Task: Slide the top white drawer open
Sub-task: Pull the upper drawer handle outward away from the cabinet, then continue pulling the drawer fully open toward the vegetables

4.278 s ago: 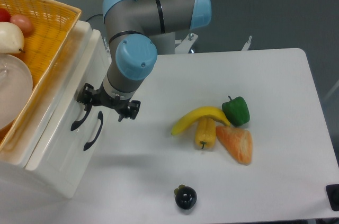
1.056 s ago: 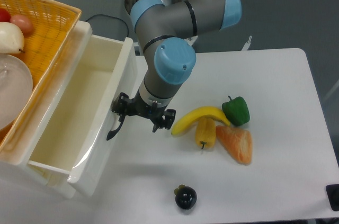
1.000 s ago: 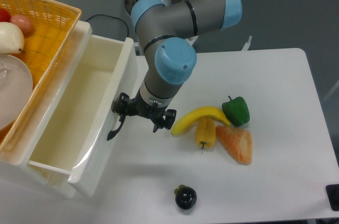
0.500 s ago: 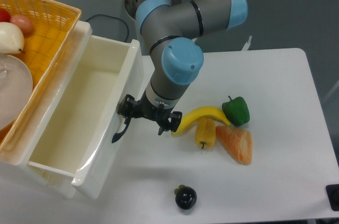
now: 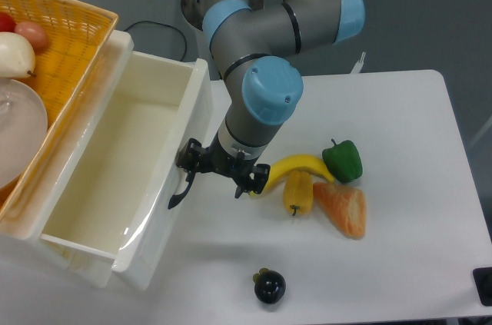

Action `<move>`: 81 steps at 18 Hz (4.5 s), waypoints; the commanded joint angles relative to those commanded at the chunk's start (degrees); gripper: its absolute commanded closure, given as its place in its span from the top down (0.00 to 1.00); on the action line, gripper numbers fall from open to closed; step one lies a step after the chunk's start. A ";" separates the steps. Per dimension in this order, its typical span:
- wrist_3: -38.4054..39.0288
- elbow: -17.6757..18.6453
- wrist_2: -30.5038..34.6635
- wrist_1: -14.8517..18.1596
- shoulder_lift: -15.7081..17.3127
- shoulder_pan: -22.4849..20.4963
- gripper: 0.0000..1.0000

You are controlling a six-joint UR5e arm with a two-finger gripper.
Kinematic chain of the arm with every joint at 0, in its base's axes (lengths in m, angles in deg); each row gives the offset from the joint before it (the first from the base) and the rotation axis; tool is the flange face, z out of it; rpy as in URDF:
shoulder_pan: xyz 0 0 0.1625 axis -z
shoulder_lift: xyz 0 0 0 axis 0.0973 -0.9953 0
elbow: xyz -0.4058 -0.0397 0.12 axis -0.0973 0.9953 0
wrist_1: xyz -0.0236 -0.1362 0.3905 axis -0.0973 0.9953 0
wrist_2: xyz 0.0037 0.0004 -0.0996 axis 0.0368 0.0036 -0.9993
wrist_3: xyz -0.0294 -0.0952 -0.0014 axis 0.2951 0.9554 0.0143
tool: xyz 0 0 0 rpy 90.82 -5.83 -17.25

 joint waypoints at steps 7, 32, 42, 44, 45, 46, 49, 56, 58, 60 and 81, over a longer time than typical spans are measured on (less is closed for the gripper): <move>-1.49 -0.18 0.00 0.00 -0.09 -0.79 1.00; -1.58 -0.88 -0.17 0.09 -1.14 -2.73 1.00; -1.49 -0.53 -0.62 0.09 -1.32 -2.81 1.00; -1.41 -0.35 -0.62 0.18 -1.41 -2.81 1.00; -1.41 -0.26 -0.62 0.18 -1.49 -2.81 1.00; -1.41 -0.26 -0.70 0.18 -1.58 -2.81 1.00; -1.32 0.00 -1.23 0.26 -1.76 -2.81 1.00; -0.97 0.00 -3.07 0.79 -1.67 -3.17 1.00; -0.97 0.00 -3.60 1.14 -1.67 -3.51 1.00; -0.97 0.00 -4.74 1.49 -1.58 -4.48 1.00; -2.19 -0.35 -5.63 0.45 -1.06 -8.00 1.00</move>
